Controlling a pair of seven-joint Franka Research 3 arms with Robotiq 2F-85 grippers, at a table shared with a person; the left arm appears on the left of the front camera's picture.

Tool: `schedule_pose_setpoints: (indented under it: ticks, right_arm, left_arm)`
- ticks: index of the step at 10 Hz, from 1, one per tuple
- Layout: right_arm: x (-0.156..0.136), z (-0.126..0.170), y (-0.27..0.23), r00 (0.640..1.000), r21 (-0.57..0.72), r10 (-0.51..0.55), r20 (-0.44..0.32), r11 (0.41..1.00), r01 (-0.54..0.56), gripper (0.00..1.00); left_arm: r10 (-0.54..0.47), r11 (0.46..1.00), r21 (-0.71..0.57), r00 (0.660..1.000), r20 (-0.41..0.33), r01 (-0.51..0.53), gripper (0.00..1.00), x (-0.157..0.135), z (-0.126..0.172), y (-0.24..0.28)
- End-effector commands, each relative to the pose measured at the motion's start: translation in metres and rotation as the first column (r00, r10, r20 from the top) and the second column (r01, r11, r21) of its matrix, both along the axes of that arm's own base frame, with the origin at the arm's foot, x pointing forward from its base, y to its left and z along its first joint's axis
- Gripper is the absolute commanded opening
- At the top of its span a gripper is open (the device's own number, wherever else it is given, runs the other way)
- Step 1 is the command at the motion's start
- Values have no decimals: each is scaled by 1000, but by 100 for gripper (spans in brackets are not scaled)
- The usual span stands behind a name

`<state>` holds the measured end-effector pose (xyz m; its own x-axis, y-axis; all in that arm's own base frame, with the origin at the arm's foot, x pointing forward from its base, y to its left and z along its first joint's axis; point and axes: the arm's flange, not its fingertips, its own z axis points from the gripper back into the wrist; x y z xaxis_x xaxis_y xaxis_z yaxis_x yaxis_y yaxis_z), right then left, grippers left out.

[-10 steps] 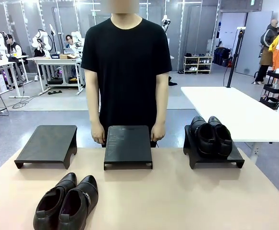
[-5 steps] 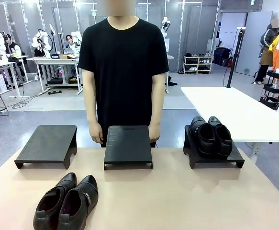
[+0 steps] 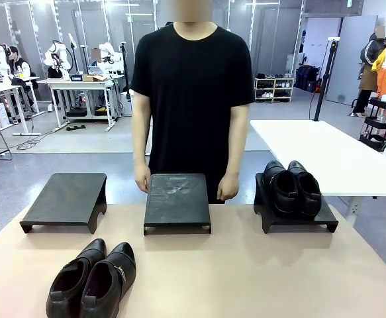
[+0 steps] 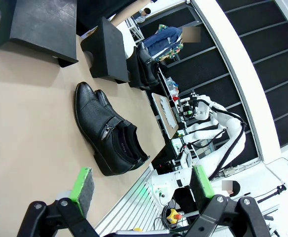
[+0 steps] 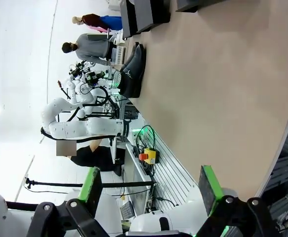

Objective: Place the shoes on the stand as instructed by the person.
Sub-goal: Pick up another pair of Shoes and place it on the Shoes Stand indicated by the person.

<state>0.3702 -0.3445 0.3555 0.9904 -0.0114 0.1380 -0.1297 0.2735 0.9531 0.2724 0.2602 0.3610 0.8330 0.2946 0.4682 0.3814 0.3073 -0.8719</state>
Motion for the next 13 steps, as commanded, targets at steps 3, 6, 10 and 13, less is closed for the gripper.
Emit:
schedule_pose_setpoints:
  ticks: [3,6,10,13]
  right_arm:
    - [-3,4,1,1000,-20,-4,4,1000,5,100]
    - [-3,4,1,1000,-20,-4,4,1000,5,100]
    - [-3,4,1,1000,-20,-4,4,1000,5,100]
    - [-3,4,1,1000,-20,-4,4,1000,5,100]
  left_arm:
    - [0,1000,0,1000,5,0,100,-1,1,1]
    - [6,997,81,998,-57,-2,100,-14,27,-19]
    - [-36,963,258,987,-157,76,100,-13,94,-108]
    - [-5,885,451,972,-235,113,100,0,135,-180]
